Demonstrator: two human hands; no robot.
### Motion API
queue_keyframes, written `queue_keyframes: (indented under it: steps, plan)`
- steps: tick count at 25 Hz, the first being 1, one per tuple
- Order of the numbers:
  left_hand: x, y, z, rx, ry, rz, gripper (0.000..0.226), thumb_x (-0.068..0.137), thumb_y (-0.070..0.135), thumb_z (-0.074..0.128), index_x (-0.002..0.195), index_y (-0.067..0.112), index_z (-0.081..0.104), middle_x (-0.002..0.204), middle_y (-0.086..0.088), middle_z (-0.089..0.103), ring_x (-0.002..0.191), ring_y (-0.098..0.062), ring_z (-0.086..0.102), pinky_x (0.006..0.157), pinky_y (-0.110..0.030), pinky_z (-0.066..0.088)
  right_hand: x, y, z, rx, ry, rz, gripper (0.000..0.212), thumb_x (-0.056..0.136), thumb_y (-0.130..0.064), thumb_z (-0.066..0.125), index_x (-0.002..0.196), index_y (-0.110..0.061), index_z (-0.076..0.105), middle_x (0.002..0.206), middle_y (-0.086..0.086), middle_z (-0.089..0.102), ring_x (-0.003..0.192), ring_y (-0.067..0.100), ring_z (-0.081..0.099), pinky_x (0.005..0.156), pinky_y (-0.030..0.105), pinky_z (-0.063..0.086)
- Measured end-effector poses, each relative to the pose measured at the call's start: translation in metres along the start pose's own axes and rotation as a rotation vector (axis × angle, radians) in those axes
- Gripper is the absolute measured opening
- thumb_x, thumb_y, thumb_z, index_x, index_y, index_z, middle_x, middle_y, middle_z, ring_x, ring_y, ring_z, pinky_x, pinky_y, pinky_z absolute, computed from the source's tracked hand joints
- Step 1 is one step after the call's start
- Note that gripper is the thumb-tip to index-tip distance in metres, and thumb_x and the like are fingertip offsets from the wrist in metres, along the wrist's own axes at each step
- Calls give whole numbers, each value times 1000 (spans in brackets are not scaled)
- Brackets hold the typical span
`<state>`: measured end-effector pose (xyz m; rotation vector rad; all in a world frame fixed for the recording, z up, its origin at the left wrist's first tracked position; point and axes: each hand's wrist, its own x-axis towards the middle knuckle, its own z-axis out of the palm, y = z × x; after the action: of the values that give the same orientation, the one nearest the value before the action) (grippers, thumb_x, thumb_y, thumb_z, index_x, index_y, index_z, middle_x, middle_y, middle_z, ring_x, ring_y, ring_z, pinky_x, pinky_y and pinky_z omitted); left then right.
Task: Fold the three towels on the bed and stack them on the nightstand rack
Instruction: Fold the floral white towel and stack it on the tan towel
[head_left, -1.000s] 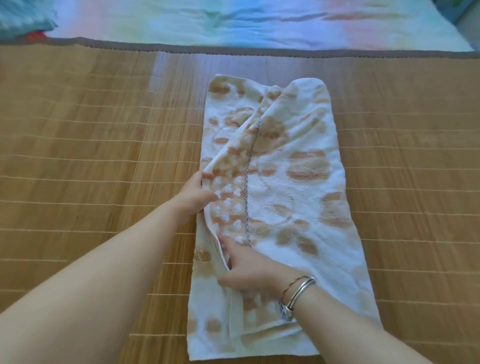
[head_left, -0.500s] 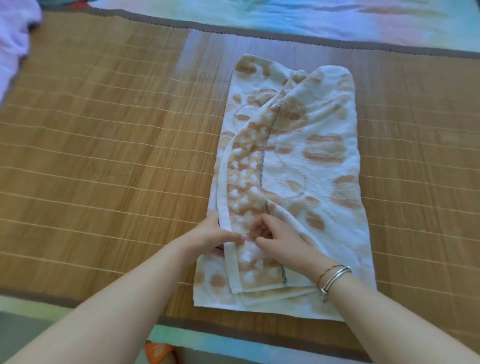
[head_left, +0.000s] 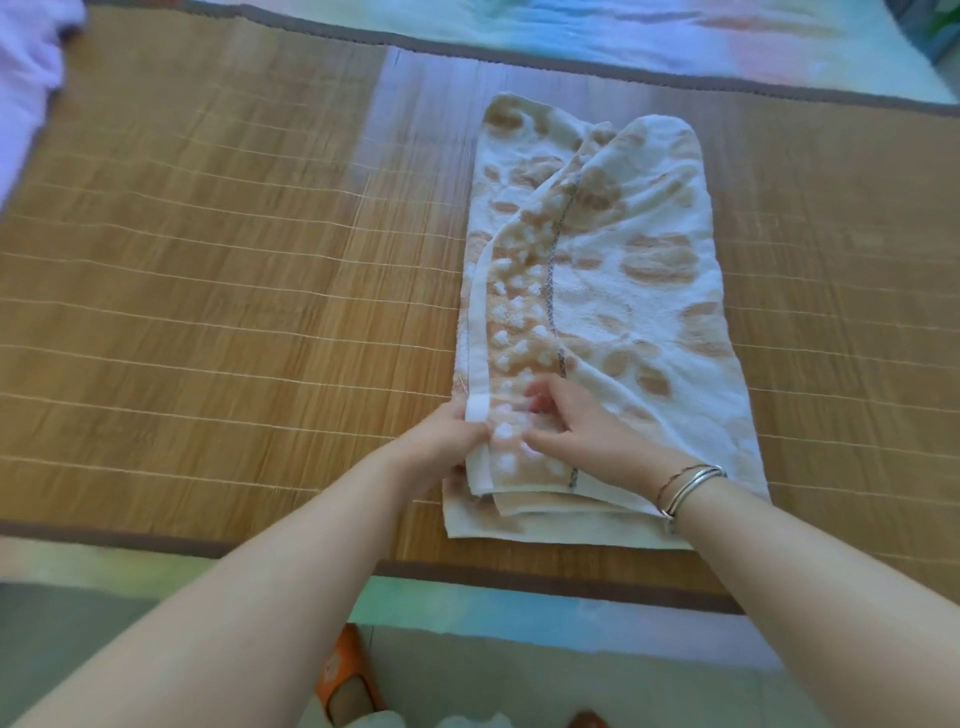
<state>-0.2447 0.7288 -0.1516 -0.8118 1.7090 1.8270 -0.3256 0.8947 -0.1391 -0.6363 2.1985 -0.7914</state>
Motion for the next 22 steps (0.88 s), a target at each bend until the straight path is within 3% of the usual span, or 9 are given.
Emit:
queue_keyframes:
  steps: [2,4,6,8,10,13,18,20,22]
  plan:
    - [-6,-3,-5,-14,152,-16,23,100,19,44,121,16,54,110,-7,67,98,-24,67,86,-42,56,-17,9,7,-258,17,-103,75,78,-51,63,141,-27,30,140,-4,43,127,15,42,109,36,34]
    - [-14,-15,-3,-33,271,-32,20,100,23,45,118,14,50,111,-7,64,96,-23,66,80,-41,58,-39,25,19,-538,-31,-171,92,77,-47,61,150,-30,8,158,-6,18,144,17,19,119,39,14]
    - [-22,-26,4,-37,281,-50,21,97,27,52,113,14,49,111,-7,64,94,-22,66,69,-38,60,-54,39,24,-706,-55,-164,95,80,-32,58,151,-30,-5,161,-9,-5,148,15,-4,120,41,-2]
    - [-26,-36,12,-6,205,-95,34,90,30,64,116,13,50,114,-6,62,97,-23,66,63,-34,60,-62,49,26,-768,-15,-135,88,84,-14,50,152,-26,-5,161,-4,-10,148,15,-12,119,41,-6]
    - [-29,-42,16,-8,203,-71,34,86,20,70,114,8,56,112,-9,65,94,-23,68,62,-31,61,-68,54,24,-816,62,-100,85,84,3,42,152,-21,-1,162,-1,-8,148,17,-11,118,42,-4]
    - [-33,-49,19,25,370,4,17,86,7,68,102,4,63,103,-12,67,80,-19,66,63,-27,60,-85,73,11,-882,90,-39,90,83,11,42,152,-19,-7,161,0,-13,148,18,-12,119,44,3]
    - [-36,-69,21,229,531,-77,31,79,21,77,93,7,53,89,-7,59,88,-24,62,81,-40,57,-121,103,-8,-810,3,-3,93,81,12,43,153,-22,-5,160,-4,-13,148,14,-9,120,33,5]
    - [-34,-69,25,277,595,-103,48,75,34,80,102,11,48,98,-4,56,96,-25,59,86,-42,53,-127,105,-13,-762,0,-22,85,80,4,44,152,-20,7,162,-3,0,149,14,2,118,30,14]
    - [-30,-64,30,331,606,-129,59,75,42,77,113,7,49,111,-9,55,103,-28,57,83,-37,48,-125,99,-20,-738,75,-67,68,83,-10,46,147,-17,24,156,0,28,143,17,26,110,31,29]
